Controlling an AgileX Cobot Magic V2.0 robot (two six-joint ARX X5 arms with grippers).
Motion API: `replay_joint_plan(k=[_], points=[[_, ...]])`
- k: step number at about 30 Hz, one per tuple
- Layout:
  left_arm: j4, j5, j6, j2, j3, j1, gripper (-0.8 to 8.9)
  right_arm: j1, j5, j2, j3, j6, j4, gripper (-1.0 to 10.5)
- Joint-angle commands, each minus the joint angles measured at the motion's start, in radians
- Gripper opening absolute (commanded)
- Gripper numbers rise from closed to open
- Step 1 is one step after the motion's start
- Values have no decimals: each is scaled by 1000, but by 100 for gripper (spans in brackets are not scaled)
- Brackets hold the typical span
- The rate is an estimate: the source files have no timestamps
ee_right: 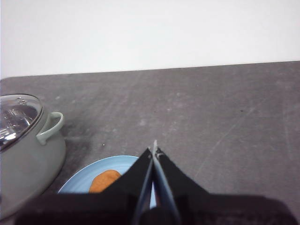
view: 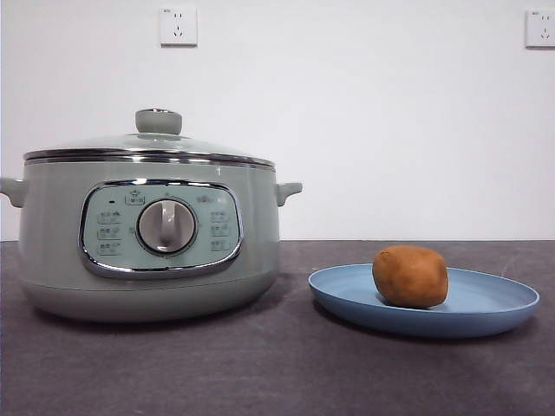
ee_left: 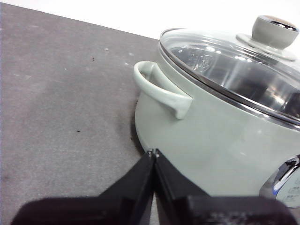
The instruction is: Take the potato out from the steamer,put the potato on the plate,close the lid
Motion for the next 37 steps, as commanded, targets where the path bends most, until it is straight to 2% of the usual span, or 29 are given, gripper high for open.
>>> replay_joint_plan(k=[1,6,11,18,28,37], points=[[2,-1,-2,-3,-13,3,-4,1,5,-56,-127,26,131,-2],[2,-1,-2,-3,-13,3,-4,2,19,-142,-291,42,284,-2],[2,-1,-2,-3,-13,3,-4,2,80,-216,-371,62,280,-2],[2,-1,-2,-3,-13,3,-4,2,84,-315,-446,99,278,-2],[2,-1,-2,-3,-13,3,-4,2,85,-320,-455,112,141,-2],[2,-1,-2,-3,-13,3,-4,2,83,-320,-455,111,146,-2]])
